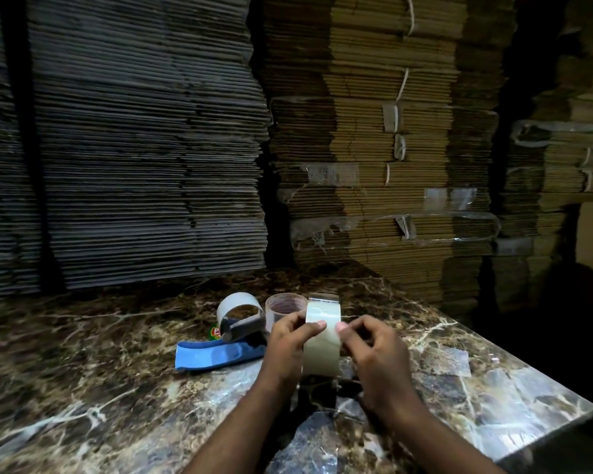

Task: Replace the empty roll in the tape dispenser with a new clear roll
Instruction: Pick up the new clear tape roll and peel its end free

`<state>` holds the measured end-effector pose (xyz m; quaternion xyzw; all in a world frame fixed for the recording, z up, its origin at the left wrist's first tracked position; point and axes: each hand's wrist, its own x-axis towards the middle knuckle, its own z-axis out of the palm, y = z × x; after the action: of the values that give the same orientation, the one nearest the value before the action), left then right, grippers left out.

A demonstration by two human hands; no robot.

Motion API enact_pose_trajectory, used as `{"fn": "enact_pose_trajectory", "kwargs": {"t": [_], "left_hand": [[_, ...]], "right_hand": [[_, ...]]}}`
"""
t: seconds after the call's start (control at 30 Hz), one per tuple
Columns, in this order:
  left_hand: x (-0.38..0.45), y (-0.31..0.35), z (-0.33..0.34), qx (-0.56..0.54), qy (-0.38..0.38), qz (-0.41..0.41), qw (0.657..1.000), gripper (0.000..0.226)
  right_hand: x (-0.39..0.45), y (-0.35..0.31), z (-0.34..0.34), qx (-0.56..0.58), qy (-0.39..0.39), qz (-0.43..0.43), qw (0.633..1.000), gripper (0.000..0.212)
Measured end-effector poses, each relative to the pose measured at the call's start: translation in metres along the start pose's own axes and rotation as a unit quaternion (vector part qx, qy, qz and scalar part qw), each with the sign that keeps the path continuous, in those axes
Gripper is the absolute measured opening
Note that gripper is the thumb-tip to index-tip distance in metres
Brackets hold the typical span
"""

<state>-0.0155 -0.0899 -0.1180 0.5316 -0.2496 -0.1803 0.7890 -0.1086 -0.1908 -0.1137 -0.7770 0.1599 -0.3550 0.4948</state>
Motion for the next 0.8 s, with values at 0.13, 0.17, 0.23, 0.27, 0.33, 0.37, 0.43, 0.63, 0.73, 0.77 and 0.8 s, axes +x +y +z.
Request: {"fn": "enact_pose_trajectory", "kwargs": {"t": [0.13,0.17,0.23,0.27,0.33,0.37,0.43,0.63,0.73,0.77,0.8], "left_hand": [[0.001,-0.002,0.0,-0.013,-0.001,0.001,1.0,0.015],[0.001,-0.003,0.001,-0.016,-0.002,0.001,1.0,0.014],[0.002,-0.004,0.0,-0.015,-0.003,0.004,1.0,0.015],[0.001,-0.004,0.0,-0.011,0.0,0.005,1.0,0.02],[0.001,-0.003,0.0,-0.001,0.001,0.005,1.0,0.03],[0.001,-0.003,0.0,0.0,0.0,0.004,1.0,0.032],[0.001,-0.002,0.0,-0.001,-0.004,0.005,1.0,0.032],[0.001,-0.004,-0.001,-0.005,-0.01,0.01,1.0,0.032],[0.0,-0.004,-0.002,-0.009,-0.027,0.017,0.999,0.036],[0.0,-0.003,-0.003,-0.008,-0.034,0.018,0.999,0.034],[-0.001,-0.003,-0.003,-0.001,-0.041,0.017,0.999,0.032]], "right_hand": [[0.03,-0.014,-0.011,-0.023,0.032,-0.018,0.999,0.013],[0.041,-0.017,-0.012,-0.036,0.007,-0.006,0.999,0.014],[0.065,-0.021,-0.011,-0.074,-0.059,0.021,0.995,0.021],[0.074,-0.023,-0.011,-0.09,-0.098,0.034,0.991,0.026],[0.087,-0.028,-0.009,-0.1,-0.159,0.062,0.98,0.036],[0.092,-0.031,-0.008,-0.106,-0.177,0.075,0.976,0.038],[0.096,-0.035,-0.007,-0.124,-0.201,0.09,0.968,0.037],[0.103,-0.039,-0.006,-0.14,-0.221,0.106,0.959,0.024],[0.105,-0.04,-0.007,-0.142,-0.228,0.07,0.961,0.012],[0.106,-0.04,-0.007,-0.141,-0.227,0.062,0.962,0.013],[0.107,-0.04,-0.007,-0.143,-0.226,0.055,0.962,0.014]]}}
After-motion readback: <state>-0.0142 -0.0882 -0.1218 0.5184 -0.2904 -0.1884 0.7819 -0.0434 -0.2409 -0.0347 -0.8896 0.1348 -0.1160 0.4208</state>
